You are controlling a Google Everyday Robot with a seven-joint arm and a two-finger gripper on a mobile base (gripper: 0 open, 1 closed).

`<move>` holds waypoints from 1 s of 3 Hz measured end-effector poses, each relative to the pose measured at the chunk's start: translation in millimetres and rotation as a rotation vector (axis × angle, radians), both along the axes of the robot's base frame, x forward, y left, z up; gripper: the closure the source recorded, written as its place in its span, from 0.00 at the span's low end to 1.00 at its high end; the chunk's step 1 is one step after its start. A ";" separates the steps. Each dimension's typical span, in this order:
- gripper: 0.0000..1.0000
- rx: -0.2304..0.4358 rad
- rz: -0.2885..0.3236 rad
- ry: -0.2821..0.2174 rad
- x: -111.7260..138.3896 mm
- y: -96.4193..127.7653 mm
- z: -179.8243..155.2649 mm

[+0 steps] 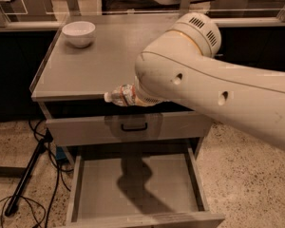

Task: Pick water bottle from middle drawer and place on counter

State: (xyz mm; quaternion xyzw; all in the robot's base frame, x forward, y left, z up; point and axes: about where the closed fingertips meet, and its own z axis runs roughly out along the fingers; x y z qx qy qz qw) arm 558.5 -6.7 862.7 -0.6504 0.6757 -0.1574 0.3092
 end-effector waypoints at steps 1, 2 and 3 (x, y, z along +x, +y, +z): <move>1.00 -0.001 -0.006 -0.034 17.3 -6.3 21.4; 1.00 0.000 0.002 -0.084 43.7 -5.3 55.5; 1.00 0.008 0.011 -0.071 51.2 -4.2 53.9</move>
Offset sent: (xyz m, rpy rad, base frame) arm 0.0705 -0.0067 0.0848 -0.0092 -0.1266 0.0092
